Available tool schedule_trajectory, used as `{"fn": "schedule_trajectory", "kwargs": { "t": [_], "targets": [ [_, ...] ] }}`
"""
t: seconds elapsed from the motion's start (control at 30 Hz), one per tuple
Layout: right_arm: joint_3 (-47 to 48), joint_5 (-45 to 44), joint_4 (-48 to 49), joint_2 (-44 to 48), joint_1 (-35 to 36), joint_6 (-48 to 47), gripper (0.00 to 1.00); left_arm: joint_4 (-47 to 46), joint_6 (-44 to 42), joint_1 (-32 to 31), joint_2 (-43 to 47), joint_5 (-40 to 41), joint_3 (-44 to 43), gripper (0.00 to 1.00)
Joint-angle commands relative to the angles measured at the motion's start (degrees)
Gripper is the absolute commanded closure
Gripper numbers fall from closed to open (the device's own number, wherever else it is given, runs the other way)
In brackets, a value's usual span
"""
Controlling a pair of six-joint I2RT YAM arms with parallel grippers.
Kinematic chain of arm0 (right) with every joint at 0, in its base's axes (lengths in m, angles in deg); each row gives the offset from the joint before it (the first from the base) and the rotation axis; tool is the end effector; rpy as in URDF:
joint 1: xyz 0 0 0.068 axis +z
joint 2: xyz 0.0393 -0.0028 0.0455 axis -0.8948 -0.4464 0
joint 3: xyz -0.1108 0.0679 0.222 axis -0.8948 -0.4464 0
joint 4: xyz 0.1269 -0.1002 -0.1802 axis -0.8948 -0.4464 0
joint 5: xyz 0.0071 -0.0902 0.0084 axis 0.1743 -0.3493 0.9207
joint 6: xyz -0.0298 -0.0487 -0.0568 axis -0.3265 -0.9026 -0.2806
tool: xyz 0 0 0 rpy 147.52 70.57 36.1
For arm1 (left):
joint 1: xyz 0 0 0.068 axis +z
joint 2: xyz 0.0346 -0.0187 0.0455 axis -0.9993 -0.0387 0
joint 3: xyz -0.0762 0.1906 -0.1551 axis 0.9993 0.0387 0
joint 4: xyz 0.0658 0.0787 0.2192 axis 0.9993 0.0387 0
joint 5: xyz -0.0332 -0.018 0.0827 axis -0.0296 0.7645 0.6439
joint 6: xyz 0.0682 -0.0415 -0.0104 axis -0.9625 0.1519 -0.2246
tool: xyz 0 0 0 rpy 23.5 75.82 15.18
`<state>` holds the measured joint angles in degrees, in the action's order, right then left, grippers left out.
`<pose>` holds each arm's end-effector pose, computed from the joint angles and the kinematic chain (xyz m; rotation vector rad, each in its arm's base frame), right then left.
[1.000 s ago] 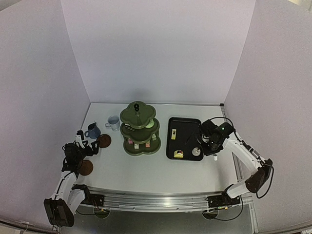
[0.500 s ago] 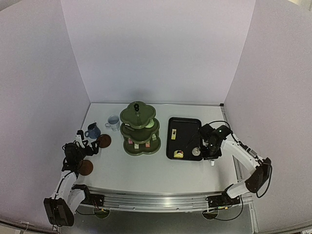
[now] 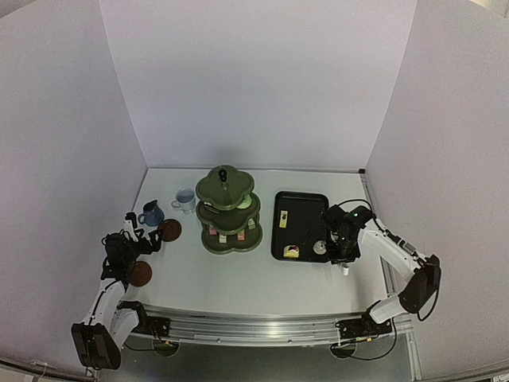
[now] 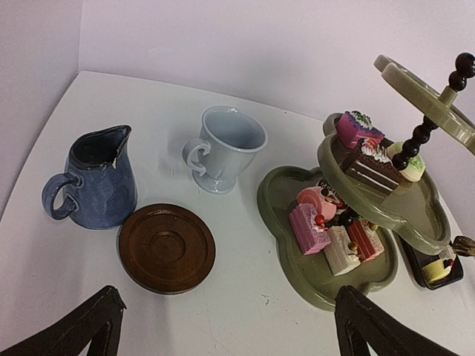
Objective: Serve the afternoon tea
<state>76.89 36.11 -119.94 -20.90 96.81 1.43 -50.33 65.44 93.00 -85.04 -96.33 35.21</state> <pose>0.2018 0.1211 0.2380 -0.1196 3.0191 -0.1376 0.2077 -0.0088 0.2009 0.0040 1.9165 -0.4600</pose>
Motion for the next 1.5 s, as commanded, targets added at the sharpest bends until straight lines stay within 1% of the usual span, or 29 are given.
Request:
{"fn": "schedule_trajectory", "kwargs": {
  "t": [0.0, 0.3, 0.43, 0.67, 0.93, 1.27, 1.4, 1.47],
  "targets": [
    [-0.96, 0.71, 0.59, -0.32, 0.17, 0.18, 0.71, -1.71, 0.56, 0.26, -0.20, -0.60, -0.35, 0.00],
    [-2.22, 2.45, 2.76, -0.33, 0.17, -0.02, 0.94, -1.67, 0.56, 0.32, -0.26, -0.60, -0.42, 0.00],
    [-0.74, 1.79, 2.58, 0.32, 0.17, -0.30, 1.00, -1.72, 0.55, 0.26, -0.37, -0.60, -0.31, 0.00],
    [5.95, -2.14, 1.18, 1.42, 0.17, -1.56, 1.00, -1.72, 0.55, 0.31, -0.30, -0.55, -0.44, 0.00],
    [12.92, -3.88, -1.96, 0.04, 0.17, -2.62, 1.00, -1.73, 0.55, 0.31, -0.07, -0.57, -0.40, 0.00],
    [28.15, -4.75, -5.50, -4.25, 1.27, -4.39, 1.00, -1.93, 0.61, 0.27, -0.09, -0.66, -0.32, 0.00],
    [35.90, -5.65, -6.73, -7.50, 3.49, -5.38, 1.00, -1.82, 0.56, 0.27, -0.07, -0.68, -0.33, 0.00],
    [41.46, -6.59, -7.05, -9.91, 5.64, -6.20, 1.00, -1.75, 0.58, 0.29, -0.16, -0.74, -0.33, 0.00]
  ]
}}
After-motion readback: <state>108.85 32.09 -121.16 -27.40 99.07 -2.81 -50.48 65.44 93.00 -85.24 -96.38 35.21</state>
